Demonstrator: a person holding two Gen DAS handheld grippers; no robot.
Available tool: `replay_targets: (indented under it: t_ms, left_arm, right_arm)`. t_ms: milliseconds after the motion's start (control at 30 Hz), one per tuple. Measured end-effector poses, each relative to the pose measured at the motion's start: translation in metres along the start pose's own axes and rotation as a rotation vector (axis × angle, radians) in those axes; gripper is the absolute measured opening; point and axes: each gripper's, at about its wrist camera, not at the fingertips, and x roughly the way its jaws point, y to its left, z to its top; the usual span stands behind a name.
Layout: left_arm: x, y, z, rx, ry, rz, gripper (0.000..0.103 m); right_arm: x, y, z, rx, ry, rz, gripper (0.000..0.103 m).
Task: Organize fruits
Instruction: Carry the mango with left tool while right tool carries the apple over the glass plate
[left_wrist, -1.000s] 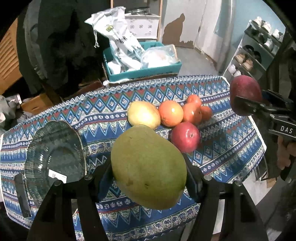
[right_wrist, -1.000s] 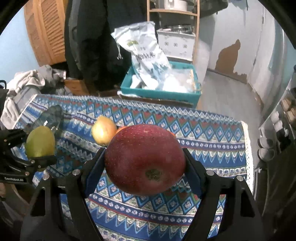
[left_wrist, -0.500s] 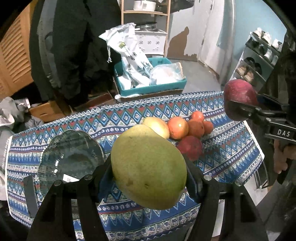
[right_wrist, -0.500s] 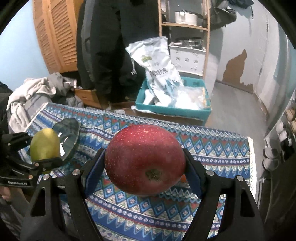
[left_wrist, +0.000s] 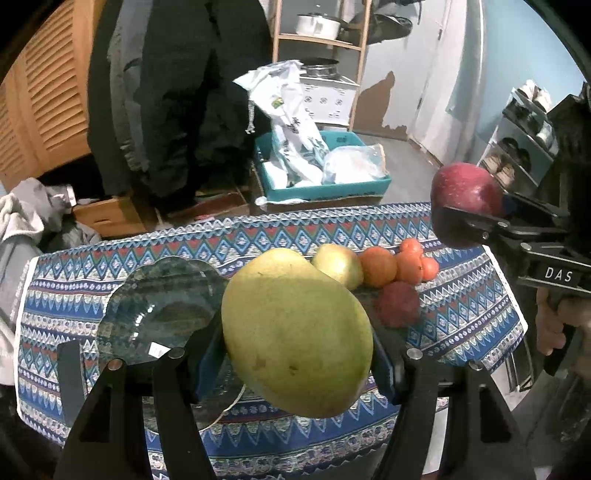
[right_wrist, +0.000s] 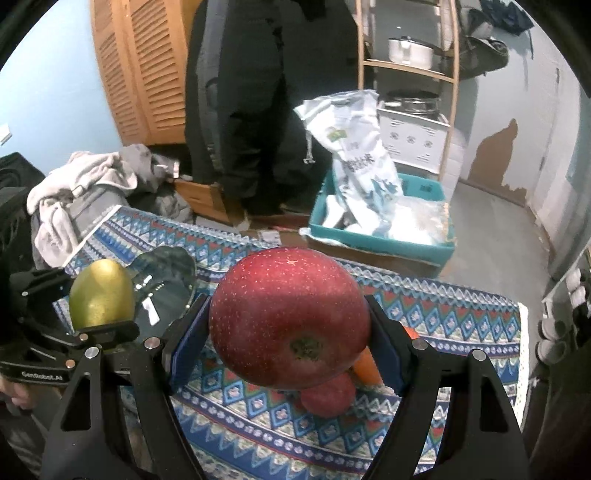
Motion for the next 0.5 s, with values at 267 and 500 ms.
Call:
replay_targets:
  t_ms: [267,500]
  left_arm:
    - [-0.006,0.033,-0.008,-0.057,-0.007,0.018,0.069]
    - [-0.006,0.063,-0.016,-0.113,-0.003,0.039,0.069]
  right_arm:
    - [0.02,0.029,0.013,-0.032,0.016,0.041,0.079]
    - [0.043,0.061,0.024,-0.065,0.038,0.087,0.079]
